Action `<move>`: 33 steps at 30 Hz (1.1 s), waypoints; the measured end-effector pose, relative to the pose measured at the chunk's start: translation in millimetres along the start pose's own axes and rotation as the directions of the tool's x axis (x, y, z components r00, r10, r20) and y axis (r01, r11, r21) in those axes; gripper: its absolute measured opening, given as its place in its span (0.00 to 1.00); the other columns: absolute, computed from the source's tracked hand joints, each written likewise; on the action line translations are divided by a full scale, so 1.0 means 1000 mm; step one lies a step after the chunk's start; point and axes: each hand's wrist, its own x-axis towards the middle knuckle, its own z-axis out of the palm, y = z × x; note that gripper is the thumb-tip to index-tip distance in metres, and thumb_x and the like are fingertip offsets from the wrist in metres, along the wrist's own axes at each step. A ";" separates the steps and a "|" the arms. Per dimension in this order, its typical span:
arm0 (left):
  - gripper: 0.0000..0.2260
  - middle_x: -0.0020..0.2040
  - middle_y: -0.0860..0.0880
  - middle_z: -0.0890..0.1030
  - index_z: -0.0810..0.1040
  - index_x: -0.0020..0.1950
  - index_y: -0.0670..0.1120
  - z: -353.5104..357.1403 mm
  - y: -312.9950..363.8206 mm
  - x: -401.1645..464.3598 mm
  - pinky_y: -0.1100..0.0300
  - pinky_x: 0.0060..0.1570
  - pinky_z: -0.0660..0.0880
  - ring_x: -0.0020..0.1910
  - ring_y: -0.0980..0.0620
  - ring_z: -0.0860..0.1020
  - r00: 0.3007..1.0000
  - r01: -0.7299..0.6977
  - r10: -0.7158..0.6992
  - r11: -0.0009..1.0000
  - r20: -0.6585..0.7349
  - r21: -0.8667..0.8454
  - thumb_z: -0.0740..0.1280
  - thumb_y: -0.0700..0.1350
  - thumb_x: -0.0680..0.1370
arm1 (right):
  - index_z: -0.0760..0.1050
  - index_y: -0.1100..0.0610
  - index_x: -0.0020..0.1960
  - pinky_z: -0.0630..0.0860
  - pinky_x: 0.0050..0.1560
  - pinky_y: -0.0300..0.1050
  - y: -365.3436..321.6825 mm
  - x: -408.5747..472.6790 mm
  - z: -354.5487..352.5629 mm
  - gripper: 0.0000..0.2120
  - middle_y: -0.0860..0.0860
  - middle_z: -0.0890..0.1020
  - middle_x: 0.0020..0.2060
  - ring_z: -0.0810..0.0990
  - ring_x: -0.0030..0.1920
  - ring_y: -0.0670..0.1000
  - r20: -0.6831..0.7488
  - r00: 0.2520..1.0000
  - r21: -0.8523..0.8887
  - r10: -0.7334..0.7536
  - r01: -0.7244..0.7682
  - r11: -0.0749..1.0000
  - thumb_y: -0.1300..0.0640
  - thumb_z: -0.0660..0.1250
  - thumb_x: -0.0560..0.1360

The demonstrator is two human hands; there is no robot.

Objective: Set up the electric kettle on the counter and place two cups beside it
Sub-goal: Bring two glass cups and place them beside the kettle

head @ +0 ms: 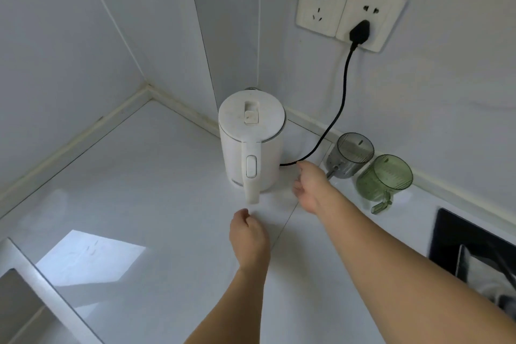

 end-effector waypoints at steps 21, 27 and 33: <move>0.23 0.67 0.36 0.71 0.54 0.77 0.37 0.143 0.066 0.055 0.51 0.68 0.66 0.67 0.39 0.69 0.736 -0.601 0.499 0.171 0.457 0.781 0.51 0.45 0.84 | 0.71 0.60 0.59 0.68 0.37 0.38 -0.096 0.054 -0.027 0.14 0.53 0.79 0.49 0.74 0.43 0.51 -0.064 0.801 -0.576 -0.595 0.457 0.677 0.67 0.56 0.74; 0.15 0.61 0.41 0.76 0.68 0.66 0.40 0.145 0.088 0.060 0.52 0.52 0.75 0.57 0.41 0.77 0.741 -0.606 0.438 0.112 0.508 0.787 0.60 0.38 0.79 | 0.73 0.60 0.57 0.79 0.50 0.52 -0.104 0.055 -0.035 0.12 0.57 0.81 0.53 0.80 0.50 0.57 -0.030 0.778 -0.625 -0.627 0.475 0.619 0.64 0.57 0.76; 0.10 0.52 0.45 0.80 0.71 0.59 0.44 0.146 0.096 0.063 0.54 0.39 0.63 0.49 0.43 0.76 0.528 -0.776 0.658 0.117 0.537 0.620 0.52 0.44 0.84 | 0.74 0.60 0.55 0.79 0.51 0.58 -0.126 0.051 -0.040 0.11 0.58 0.81 0.51 0.81 0.50 0.58 0.028 0.750 -0.628 -0.661 0.528 0.572 0.64 0.55 0.77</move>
